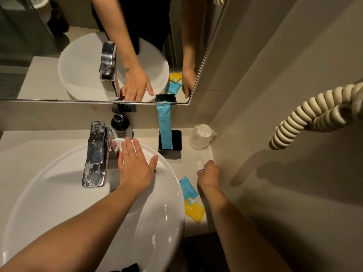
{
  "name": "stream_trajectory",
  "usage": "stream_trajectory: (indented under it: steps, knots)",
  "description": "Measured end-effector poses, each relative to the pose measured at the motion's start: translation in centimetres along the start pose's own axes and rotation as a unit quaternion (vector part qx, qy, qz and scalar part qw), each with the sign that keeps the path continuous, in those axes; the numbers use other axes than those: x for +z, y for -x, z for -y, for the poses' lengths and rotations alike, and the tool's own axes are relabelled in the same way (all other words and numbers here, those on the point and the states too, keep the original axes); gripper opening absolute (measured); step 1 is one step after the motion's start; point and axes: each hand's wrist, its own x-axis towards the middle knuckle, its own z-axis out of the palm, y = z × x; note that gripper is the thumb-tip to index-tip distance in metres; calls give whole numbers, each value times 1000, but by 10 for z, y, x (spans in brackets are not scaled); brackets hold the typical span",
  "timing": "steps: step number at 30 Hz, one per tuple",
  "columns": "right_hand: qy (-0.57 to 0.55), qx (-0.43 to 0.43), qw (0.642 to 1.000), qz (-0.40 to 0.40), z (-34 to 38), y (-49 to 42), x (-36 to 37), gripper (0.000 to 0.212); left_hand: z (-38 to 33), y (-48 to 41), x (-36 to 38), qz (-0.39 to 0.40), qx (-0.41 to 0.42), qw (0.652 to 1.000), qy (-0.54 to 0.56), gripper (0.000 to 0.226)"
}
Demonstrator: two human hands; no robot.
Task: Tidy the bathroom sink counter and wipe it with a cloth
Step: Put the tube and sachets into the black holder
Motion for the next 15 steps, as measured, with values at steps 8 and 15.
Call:
stream_trajectory:
  steps: [8, 15]
  knots:
    - [-125, -33, 992, -15, 2, 8, -23, 29, 1, -1, 0, 6, 1, 1000, 6, 90]
    - [-299, -93, 950, -15, 42, 33, -82, 20, 1, 0, 0, 4, 8, 1000, 11, 91]
